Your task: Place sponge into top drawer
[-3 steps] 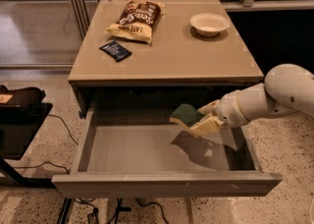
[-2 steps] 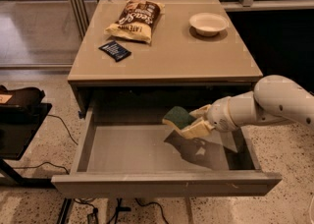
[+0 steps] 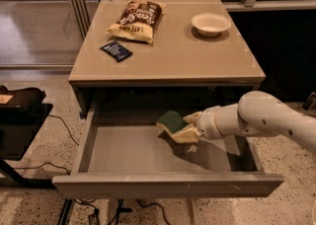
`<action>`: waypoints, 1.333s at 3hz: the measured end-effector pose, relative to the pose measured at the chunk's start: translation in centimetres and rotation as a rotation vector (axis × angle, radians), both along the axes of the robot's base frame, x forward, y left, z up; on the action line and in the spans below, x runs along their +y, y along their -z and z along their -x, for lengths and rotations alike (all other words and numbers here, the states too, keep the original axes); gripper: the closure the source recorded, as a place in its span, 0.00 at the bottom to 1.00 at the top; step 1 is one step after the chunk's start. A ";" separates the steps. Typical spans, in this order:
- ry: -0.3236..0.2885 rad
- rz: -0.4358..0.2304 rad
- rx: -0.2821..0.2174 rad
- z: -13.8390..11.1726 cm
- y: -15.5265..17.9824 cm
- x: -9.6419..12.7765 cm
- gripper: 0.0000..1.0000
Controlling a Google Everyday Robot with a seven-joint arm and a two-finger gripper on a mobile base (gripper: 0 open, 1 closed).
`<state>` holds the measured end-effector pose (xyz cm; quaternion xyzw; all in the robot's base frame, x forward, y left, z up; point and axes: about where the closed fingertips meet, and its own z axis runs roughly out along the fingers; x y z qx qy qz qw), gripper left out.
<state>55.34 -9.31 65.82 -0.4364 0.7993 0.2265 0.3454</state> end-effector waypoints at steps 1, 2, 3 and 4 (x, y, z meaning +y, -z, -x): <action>0.019 0.071 -0.011 -0.1 2.9 -0.1 1.00; 0.033 0.115 -0.021 0.1 4.8 -0.2 1.00; 0.035 0.118 -0.023 0.0 5.0 -0.1 0.83; 0.035 0.118 -0.023 0.0 5.0 -0.1 0.58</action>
Offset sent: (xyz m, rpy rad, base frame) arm -0.0020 -0.0066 -0.0702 -0.1725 -0.0359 -0.0576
